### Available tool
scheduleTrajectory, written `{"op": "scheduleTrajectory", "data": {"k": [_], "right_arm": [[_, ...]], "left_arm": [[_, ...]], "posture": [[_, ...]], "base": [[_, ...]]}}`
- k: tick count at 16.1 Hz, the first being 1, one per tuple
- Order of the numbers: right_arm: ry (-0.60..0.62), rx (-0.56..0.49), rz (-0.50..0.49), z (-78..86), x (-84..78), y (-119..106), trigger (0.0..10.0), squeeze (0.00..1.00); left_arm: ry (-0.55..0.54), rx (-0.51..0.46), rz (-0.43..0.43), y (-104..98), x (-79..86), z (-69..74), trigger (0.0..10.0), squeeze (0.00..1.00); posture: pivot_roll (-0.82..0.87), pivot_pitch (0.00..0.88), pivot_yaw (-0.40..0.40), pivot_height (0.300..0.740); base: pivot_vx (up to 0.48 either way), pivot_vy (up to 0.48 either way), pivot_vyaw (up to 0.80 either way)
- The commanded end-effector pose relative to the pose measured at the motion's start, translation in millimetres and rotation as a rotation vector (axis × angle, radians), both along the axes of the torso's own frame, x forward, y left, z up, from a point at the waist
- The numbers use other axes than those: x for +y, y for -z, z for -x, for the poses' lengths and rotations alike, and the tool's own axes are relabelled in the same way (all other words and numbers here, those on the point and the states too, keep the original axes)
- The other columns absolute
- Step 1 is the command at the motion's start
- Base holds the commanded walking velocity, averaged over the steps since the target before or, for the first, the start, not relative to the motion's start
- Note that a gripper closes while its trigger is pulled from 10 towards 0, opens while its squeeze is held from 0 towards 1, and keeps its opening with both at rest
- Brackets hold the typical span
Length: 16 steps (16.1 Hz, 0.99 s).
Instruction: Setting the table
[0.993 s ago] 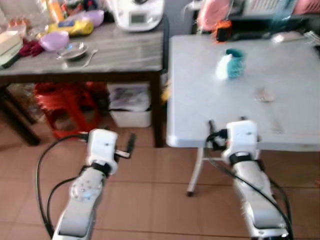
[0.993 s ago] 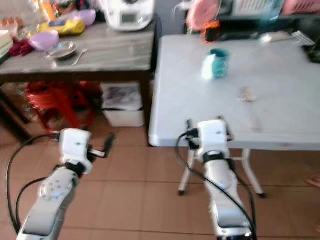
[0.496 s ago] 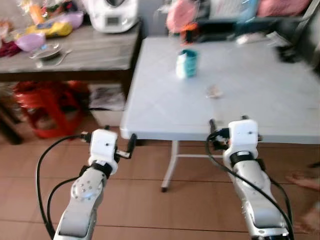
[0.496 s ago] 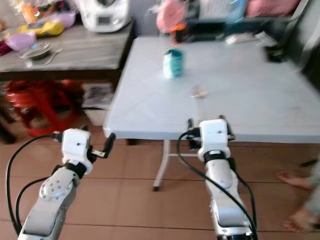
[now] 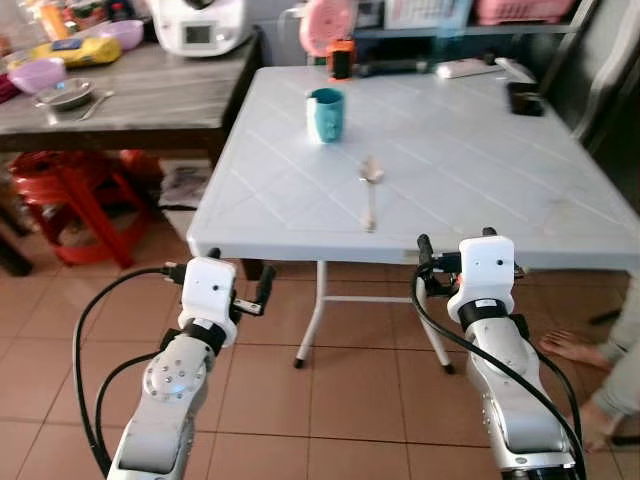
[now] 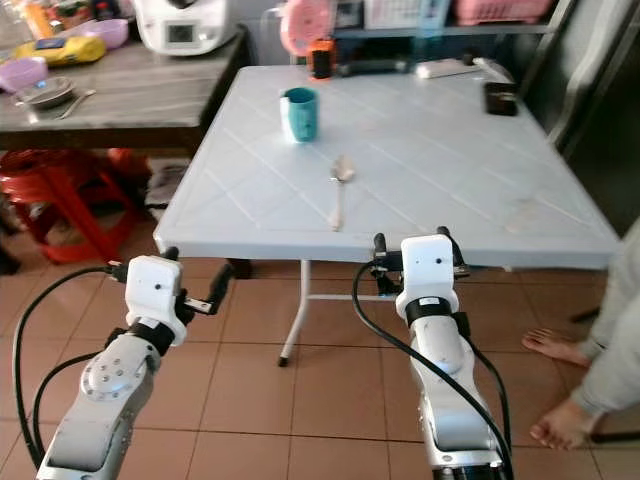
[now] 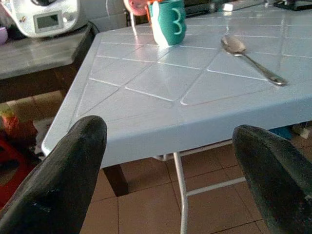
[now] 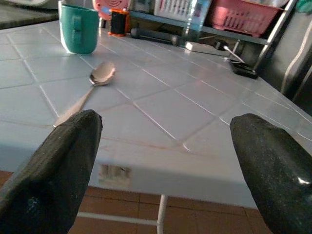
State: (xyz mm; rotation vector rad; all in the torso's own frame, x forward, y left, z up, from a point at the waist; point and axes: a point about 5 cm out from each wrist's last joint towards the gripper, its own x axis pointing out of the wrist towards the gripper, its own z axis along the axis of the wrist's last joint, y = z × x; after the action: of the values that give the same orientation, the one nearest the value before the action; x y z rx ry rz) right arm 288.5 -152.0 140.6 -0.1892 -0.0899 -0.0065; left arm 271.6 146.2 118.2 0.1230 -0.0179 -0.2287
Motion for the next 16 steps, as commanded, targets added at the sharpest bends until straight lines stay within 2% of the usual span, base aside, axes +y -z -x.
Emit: {"op": "scheduleTrajectory", "data": {"k": [1,2,3,6,9,16], "right_arm": [[-0.024,-0.010,-0.012,1.0,7.3,-2.6,10.0,0.00],[-0.011,-0.004,-0.033,1.0,6.8,-2.4,10.0,0.00],[0.014,0.011,-0.110,-0.5,5.1,-5.3,10.0,0.00],[0.012,0.003,-0.103,-2.7,2.2,-6.8,10.0,0.00],[0.010,0.013,-0.097,-0.6,3.0,-4.7,10.0,0.00],[0.001,0.018,-0.091,0.6,3.1,-3.5,10.0,0.00]], "left_arm": [[-0.009,0.001,0.000,-1.8,5.0,-0.2,10.0,0.00],[-0.005,0.001,0.001,-1.9,4.6,-0.2,10.0,0.00],[0.020,0.001,-0.004,-2.4,2.5,-0.3,10.0,0.00],[0.047,-0.024,-0.003,-8.7,1.2,-3.1,10.0,0.00],[0.069,-0.031,0.046,-12.9,-1.3,-2.9,10.0,0.00],[0.101,-0.019,0.056,-10.0,-3.9,0.0,10.0,0.00]], "posture": [[-0.01,0.097,0.068,0.740],[-0.02,0.098,0.067,0.740],[-0.02,0.101,0.065,0.740],[-0.02,0.100,0.067,0.740],[-0.02,0.098,0.065,0.740],[-0.02,0.101,0.065,0.740]], "base": [[0.000,0.000,0.00],[0.000,0.000,0.00],[0.000,0.000,0.00],[0.000,0.000,0.00],[0.000,0.000,0.00],[0.362,0.000,0.00]]}}
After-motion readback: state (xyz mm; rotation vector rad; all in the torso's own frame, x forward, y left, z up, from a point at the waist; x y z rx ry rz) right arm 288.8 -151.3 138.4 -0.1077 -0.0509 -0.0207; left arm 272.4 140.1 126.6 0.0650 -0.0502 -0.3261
